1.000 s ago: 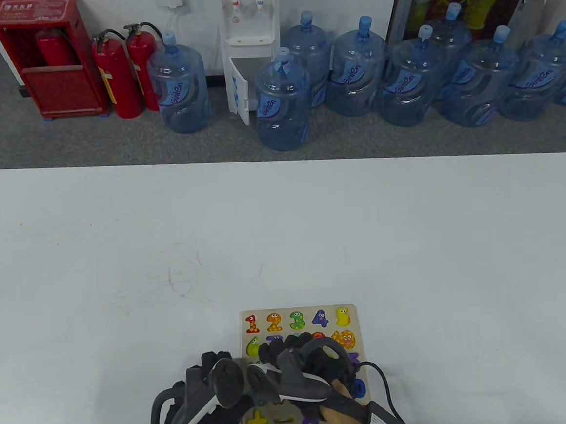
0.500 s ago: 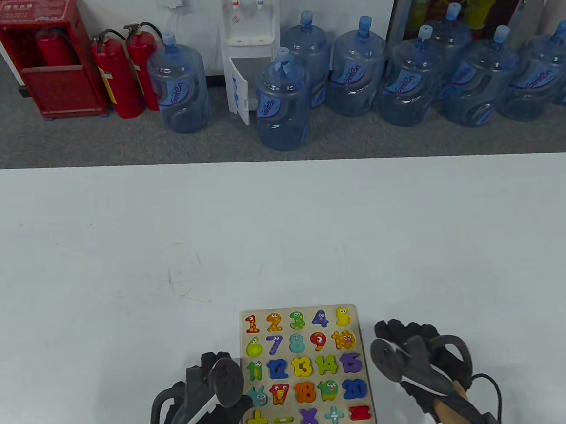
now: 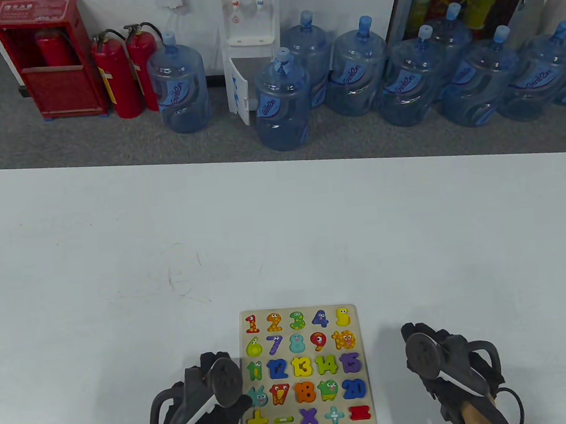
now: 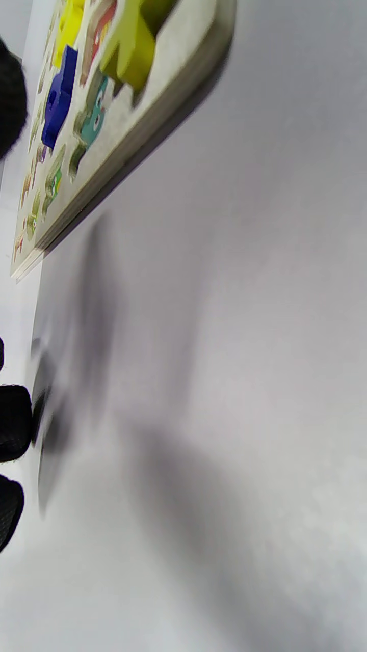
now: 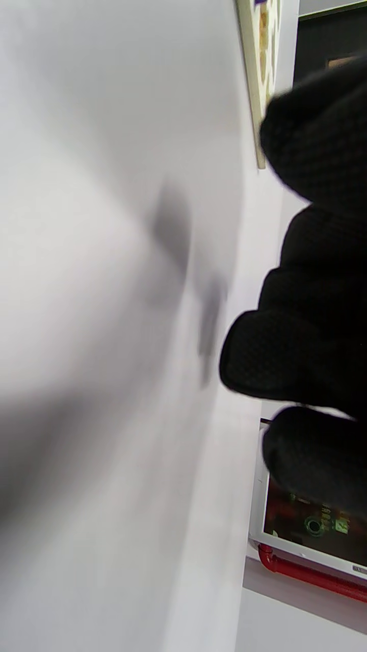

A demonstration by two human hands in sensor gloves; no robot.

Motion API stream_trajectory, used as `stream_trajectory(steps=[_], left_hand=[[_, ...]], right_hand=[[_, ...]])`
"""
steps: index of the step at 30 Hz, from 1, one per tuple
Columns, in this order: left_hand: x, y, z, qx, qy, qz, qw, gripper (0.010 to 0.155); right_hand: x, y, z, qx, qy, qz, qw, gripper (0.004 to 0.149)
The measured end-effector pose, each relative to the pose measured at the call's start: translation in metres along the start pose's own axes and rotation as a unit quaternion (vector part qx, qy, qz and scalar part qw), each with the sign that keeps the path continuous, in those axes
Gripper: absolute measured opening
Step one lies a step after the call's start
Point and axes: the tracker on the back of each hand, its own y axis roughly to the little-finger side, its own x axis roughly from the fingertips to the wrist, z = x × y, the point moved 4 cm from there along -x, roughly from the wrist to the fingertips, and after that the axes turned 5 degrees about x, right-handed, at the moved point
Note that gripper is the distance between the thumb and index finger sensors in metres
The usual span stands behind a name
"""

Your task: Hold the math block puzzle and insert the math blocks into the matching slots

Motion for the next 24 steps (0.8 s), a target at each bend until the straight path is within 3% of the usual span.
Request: stream_trajectory(steps=[12,24], left_hand=[[0.002,0.003,-0.001,0.009,-0.005,-0.005,1.0,0.086],[-0.004,-0.004,0.0,-0.015,0.011,0.006,1.0,0.086]], right_hand=[[-0.007,-0.014,-0.02,0.011,-0.039,0.026,0.999,0.07],[0.007,-0.013,-0.026,0.037,-0.024,0.016,0.999,0.07]])
